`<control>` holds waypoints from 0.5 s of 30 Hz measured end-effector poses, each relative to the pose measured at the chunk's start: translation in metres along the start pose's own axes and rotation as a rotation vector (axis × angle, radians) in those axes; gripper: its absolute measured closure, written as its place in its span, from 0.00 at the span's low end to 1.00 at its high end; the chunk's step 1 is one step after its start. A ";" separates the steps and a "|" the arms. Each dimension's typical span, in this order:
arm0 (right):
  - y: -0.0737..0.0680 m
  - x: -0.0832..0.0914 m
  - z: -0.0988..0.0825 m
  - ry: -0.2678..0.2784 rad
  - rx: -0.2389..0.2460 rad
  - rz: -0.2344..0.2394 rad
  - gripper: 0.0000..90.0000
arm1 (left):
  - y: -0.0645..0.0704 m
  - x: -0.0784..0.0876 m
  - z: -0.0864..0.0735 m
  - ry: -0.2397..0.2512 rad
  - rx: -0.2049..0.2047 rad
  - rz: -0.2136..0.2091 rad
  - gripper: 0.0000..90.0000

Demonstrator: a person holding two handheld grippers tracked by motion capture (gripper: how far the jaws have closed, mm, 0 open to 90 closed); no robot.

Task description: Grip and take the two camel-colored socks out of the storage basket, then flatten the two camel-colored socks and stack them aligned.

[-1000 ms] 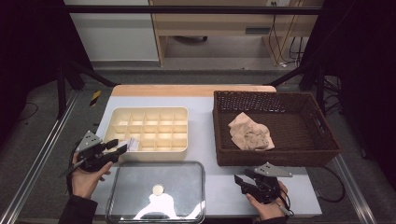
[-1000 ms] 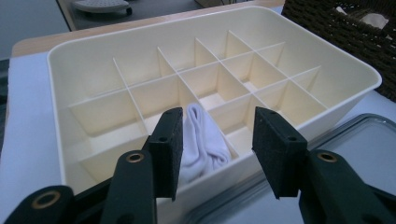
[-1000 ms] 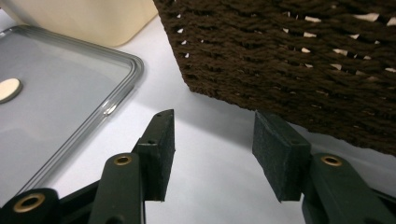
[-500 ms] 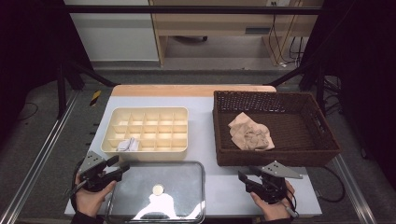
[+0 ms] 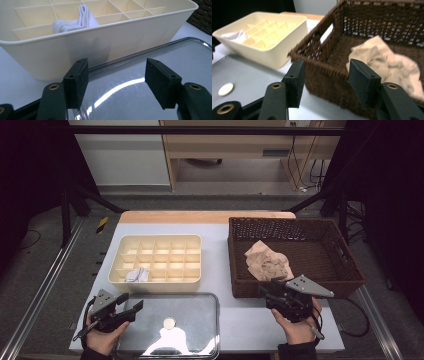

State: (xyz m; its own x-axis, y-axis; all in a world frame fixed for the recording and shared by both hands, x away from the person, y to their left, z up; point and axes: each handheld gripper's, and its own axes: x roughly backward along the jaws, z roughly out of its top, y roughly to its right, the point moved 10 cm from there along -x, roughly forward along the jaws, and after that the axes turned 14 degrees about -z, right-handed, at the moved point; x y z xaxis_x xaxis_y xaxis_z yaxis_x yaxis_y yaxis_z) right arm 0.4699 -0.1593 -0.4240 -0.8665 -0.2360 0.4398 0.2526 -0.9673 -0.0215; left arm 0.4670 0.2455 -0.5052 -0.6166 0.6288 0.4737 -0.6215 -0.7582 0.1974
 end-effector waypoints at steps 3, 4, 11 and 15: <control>0.005 -0.006 0.013 0.017 -0.011 -0.012 0.52 | 0.001 0.000 -0.001 0.005 -0.002 0.004 0.37; 0.007 -0.008 0.016 0.020 -0.019 -0.015 0.51 | 0.000 0.000 -0.002 0.003 0.000 0.006 0.36; 0.021 -0.020 0.035 0.021 -0.029 -0.052 0.50 | -0.002 -0.003 -0.008 -0.013 0.005 0.014 0.38; 0.028 -0.029 0.045 0.018 -0.040 -0.064 0.49 | -0.002 -0.002 -0.008 -0.003 -0.004 0.013 0.48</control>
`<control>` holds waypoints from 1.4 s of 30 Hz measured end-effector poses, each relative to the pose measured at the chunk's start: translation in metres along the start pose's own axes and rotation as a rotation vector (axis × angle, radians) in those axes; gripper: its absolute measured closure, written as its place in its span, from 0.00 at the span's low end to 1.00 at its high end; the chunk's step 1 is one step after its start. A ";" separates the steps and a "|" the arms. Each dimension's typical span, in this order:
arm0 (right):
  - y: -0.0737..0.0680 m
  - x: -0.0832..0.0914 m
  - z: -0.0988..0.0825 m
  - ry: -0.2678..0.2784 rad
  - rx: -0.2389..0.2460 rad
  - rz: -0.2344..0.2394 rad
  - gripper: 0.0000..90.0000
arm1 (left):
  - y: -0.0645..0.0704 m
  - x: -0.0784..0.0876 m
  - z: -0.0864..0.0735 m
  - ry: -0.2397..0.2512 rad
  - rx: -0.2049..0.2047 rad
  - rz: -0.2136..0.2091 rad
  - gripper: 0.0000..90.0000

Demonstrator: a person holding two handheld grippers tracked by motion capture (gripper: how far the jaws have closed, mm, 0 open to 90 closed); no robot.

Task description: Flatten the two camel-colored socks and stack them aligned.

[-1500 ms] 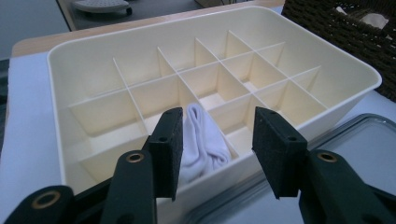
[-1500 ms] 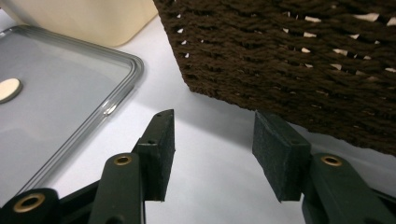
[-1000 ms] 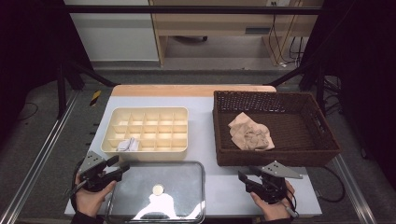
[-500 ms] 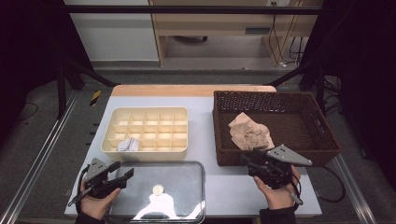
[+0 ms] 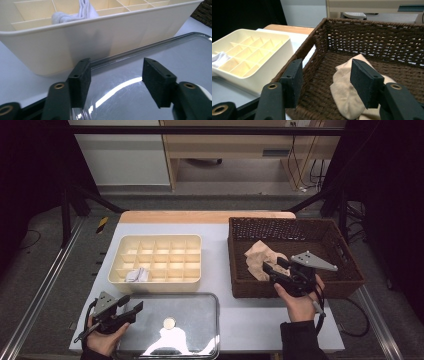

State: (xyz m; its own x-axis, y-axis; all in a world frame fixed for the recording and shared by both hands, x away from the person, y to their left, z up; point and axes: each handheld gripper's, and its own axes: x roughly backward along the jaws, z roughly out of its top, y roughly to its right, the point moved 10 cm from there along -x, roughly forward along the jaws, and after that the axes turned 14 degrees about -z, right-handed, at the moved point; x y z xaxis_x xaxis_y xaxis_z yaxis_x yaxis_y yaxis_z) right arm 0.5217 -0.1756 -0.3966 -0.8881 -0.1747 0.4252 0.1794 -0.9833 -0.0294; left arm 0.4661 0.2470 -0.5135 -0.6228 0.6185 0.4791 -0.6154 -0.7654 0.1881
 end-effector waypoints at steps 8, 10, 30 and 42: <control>0.005 -0.027 0.016 -0.019 0.023 -0.008 0.45 | -0.002 -0.001 0.001 0.020 -0.022 -0.002 0.54; 0.006 -0.034 0.019 -0.027 0.030 -0.012 0.44 | -0.004 -0.002 -0.001 0.008 -0.011 0.001 0.54; 0.031 -0.092 0.044 -0.074 0.073 -0.139 0.42 | -0.014 -0.001 -0.008 -0.027 0.040 0.042 0.44; 0.032 -0.122 0.010 -0.217 0.082 -0.137 0.48 | -0.018 0.001 -0.008 -0.022 0.038 0.077 0.41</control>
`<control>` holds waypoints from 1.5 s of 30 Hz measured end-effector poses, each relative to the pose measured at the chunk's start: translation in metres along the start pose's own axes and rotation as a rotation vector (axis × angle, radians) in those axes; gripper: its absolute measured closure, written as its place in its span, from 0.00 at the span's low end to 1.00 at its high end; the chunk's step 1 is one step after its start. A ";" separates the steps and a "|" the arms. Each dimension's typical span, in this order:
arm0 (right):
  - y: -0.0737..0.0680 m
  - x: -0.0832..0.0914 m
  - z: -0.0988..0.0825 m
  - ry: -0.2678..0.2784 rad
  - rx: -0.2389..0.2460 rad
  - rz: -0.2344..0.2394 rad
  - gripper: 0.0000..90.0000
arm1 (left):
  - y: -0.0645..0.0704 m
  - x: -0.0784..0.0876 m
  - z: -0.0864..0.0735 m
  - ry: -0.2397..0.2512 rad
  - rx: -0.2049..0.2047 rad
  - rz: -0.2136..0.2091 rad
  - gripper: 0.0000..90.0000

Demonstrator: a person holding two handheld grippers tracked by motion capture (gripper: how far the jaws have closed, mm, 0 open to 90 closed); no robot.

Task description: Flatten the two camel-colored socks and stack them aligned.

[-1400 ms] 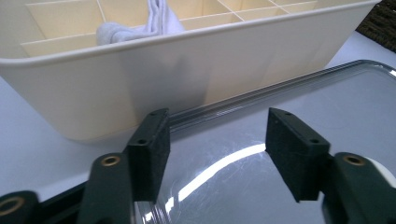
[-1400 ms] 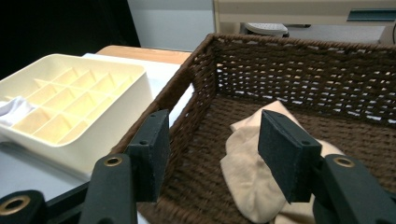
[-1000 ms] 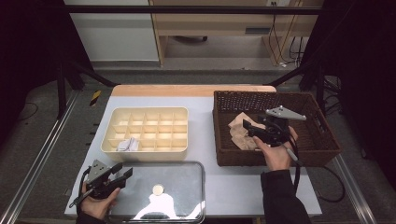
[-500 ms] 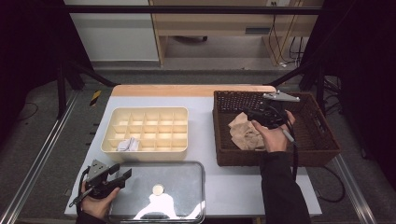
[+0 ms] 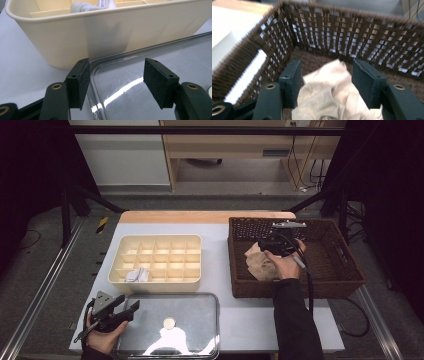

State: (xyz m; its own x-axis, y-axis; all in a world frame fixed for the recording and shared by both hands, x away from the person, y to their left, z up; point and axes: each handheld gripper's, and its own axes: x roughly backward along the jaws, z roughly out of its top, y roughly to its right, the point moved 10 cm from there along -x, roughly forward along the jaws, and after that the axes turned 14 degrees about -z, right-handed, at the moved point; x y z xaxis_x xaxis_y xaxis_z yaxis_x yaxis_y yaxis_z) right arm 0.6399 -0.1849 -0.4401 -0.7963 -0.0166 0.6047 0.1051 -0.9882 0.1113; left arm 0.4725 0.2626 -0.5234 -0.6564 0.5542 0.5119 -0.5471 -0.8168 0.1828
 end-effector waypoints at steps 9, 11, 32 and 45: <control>0.002 -0.017 -0.018 -0.099 0.020 -0.029 0.52 | -0.001 -0.002 -0.003 -0.019 -0.035 0.000 0.42; 0.002 -0.020 -0.020 -0.110 0.029 -0.034 0.53 | -0.001 -0.003 -0.003 -0.028 -0.043 0.004 0.47; 0.000 -0.041 -0.050 -0.268 0.055 -0.028 0.79 | 0.000 -0.002 -0.003 -0.041 -0.020 -0.018 0.53; 0.001 -0.032 -0.041 -0.206 0.044 -0.018 0.97 | -0.002 -0.002 -0.004 -0.040 0.006 -0.008 0.45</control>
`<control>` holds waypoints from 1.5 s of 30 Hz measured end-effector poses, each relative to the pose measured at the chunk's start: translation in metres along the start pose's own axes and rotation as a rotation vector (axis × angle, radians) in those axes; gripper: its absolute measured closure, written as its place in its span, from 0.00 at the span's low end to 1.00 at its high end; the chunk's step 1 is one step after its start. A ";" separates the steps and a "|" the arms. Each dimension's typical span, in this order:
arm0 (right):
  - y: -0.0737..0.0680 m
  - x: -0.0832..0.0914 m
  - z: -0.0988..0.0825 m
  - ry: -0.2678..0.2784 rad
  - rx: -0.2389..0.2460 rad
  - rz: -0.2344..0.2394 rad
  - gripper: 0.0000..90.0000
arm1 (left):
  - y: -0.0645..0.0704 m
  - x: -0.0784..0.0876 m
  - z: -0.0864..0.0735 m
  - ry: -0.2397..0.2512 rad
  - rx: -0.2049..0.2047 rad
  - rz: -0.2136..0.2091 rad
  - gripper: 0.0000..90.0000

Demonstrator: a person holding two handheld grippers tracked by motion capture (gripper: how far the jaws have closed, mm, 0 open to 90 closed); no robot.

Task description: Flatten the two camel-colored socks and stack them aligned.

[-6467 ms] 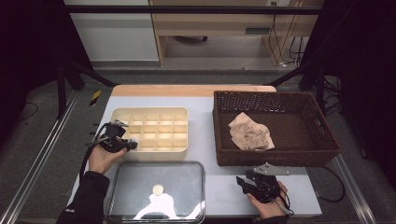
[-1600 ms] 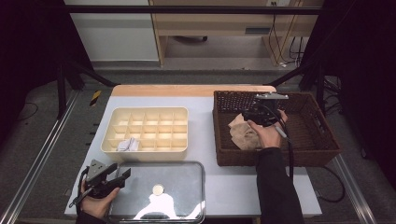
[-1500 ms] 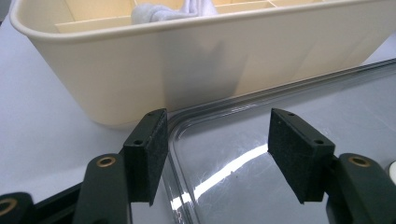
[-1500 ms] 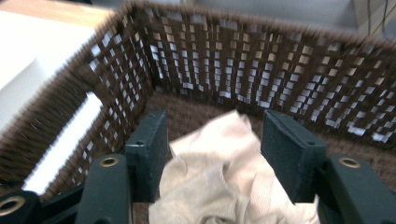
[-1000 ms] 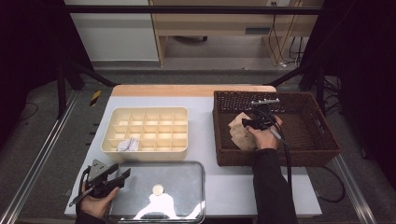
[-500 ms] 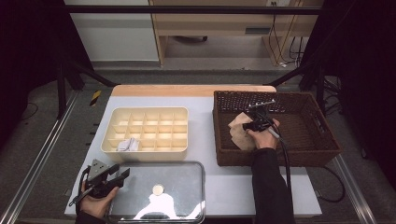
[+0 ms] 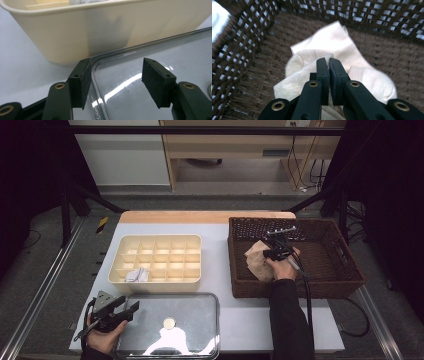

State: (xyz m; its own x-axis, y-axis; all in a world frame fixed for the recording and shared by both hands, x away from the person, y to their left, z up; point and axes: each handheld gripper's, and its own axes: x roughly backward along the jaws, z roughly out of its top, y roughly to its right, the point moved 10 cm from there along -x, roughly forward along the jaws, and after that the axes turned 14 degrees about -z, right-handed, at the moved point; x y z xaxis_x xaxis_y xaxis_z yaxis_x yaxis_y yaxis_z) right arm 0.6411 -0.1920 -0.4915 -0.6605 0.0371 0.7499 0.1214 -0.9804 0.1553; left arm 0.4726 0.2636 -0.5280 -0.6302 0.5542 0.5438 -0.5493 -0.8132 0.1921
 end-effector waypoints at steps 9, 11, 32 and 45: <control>0.010 0.033 0.025 0.180 -0.060 0.020 0.98 | 0.002 -0.001 0.000 -0.007 -0.008 0.000 0.43; 0.013 0.041 0.029 0.208 -0.066 0.020 0.98 | 0.002 -0.001 0.000 -0.010 -0.010 0.003 0.43; -0.002 0.148 0.042 0.443 -0.029 0.141 0.98 | 0.003 -0.001 0.000 -0.011 -0.010 0.009 0.41; -0.035 0.215 0.022 0.543 0.053 0.273 0.98 | 0.003 0.000 0.000 -0.007 -0.009 0.012 0.41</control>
State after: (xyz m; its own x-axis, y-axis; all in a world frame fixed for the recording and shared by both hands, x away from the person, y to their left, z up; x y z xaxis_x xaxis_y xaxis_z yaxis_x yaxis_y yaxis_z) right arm 0.5114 -0.1454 -0.3218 -0.8817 -0.3324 0.3347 0.3676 -0.9289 0.0459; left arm 0.4715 0.2612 -0.5273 -0.6332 0.5428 0.5518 -0.5466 -0.8183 0.1778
